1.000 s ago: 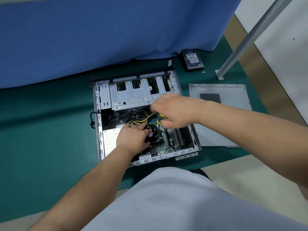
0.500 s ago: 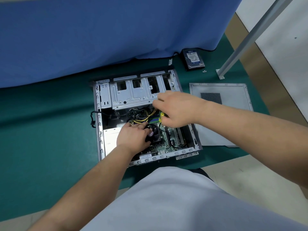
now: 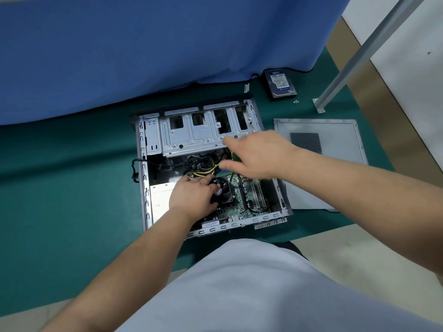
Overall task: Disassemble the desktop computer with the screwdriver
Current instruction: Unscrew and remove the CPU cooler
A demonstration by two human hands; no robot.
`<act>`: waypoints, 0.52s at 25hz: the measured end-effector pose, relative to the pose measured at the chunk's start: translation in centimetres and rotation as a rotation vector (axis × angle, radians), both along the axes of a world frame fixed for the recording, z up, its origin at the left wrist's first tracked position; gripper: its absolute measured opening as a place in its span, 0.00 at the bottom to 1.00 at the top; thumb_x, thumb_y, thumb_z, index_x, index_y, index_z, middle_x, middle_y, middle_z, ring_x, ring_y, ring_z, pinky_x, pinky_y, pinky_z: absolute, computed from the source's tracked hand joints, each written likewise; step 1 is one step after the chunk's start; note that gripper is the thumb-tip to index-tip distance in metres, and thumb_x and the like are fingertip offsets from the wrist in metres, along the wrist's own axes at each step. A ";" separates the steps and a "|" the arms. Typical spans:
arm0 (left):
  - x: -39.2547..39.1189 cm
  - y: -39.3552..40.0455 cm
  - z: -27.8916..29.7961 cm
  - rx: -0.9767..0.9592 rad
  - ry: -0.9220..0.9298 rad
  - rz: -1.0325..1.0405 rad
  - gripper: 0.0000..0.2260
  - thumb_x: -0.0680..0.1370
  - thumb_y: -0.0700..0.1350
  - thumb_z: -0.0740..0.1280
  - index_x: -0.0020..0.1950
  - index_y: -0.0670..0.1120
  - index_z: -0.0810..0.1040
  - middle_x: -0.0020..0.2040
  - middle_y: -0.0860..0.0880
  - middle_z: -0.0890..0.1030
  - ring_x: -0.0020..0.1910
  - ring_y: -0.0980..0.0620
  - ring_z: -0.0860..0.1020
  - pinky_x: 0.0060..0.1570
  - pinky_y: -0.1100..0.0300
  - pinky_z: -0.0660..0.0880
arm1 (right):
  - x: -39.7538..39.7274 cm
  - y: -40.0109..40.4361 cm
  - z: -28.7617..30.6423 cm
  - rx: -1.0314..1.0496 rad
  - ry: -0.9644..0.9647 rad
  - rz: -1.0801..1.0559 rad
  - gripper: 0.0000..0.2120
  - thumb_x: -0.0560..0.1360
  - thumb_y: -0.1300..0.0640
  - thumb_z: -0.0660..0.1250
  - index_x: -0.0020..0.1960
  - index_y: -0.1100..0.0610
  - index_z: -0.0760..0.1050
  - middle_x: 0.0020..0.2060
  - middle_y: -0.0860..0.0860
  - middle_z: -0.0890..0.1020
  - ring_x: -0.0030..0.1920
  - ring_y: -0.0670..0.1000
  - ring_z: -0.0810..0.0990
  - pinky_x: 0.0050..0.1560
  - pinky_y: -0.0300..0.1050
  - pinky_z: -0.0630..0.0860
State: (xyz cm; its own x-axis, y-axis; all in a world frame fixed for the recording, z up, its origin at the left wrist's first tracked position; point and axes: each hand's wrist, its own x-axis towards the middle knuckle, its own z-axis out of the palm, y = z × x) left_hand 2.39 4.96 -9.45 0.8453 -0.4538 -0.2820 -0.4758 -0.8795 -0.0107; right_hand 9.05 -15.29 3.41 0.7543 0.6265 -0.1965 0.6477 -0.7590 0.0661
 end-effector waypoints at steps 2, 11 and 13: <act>0.0 0.0 -0.1 0.003 0.001 0.000 0.23 0.76 0.66 0.64 0.70 0.62 0.75 0.79 0.54 0.68 0.69 0.50 0.76 0.60 0.50 0.67 | -0.1 0.5 -0.3 -0.074 -0.124 -0.126 0.31 0.81 0.31 0.42 0.57 0.55 0.70 0.28 0.52 0.71 0.30 0.56 0.70 0.27 0.44 0.58; 0.0 0.0 -0.1 0.007 0.007 0.003 0.23 0.76 0.66 0.63 0.70 0.62 0.75 0.80 0.54 0.67 0.68 0.50 0.76 0.60 0.51 0.66 | 0.2 0.0 -0.1 -0.032 -0.026 -0.017 0.30 0.81 0.32 0.45 0.56 0.55 0.73 0.40 0.54 0.80 0.45 0.59 0.80 0.33 0.47 0.67; 0.0 0.0 -0.1 0.006 0.008 0.005 0.24 0.76 0.66 0.63 0.70 0.62 0.75 0.79 0.54 0.67 0.68 0.50 0.76 0.60 0.51 0.66 | 0.1 0.4 -0.5 -0.088 -0.156 -0.097 0.31 0.81 0.31 0.43 0.55 0.53 0.74 0.37 0.54 0.80 0.38 0.58 0.80 0.29 0.44 0.59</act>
